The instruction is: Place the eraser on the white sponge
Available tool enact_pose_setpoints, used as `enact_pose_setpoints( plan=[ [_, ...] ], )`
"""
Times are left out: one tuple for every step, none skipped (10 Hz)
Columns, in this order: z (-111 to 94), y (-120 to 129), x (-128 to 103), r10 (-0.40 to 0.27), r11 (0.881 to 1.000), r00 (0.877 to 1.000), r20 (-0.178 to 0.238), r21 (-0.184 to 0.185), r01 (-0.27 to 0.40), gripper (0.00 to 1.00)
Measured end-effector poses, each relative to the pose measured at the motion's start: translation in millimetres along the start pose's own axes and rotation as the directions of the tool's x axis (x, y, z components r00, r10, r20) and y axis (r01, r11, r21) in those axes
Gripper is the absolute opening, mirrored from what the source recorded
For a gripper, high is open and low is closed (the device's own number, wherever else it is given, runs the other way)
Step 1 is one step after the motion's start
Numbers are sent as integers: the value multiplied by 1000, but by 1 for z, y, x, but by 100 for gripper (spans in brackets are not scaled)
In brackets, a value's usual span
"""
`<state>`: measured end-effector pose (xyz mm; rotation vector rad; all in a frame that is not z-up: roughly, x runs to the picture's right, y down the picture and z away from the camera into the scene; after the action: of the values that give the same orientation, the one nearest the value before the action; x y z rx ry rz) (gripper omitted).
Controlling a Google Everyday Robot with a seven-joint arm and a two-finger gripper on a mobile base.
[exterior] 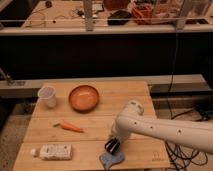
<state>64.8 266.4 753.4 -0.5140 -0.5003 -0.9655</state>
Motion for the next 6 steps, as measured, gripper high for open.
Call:
enact_pose_setpoints(
  plan=[
    [0,0,0,-2,1000,1000,2,1,2,14],
    [0,0,-1,-5,1000,1000,5,2,5,14],
    [0,1,-2,-7,1000,1000,8,3,7,14],
    [0,1,-3,-9,1000,1000,10,3,9,14],
    [0,1,-3,-10,1000,1000,13,4,10,14],
    [0,1,-3,-12,1000,1000,15,5,12,16]
  ],
)
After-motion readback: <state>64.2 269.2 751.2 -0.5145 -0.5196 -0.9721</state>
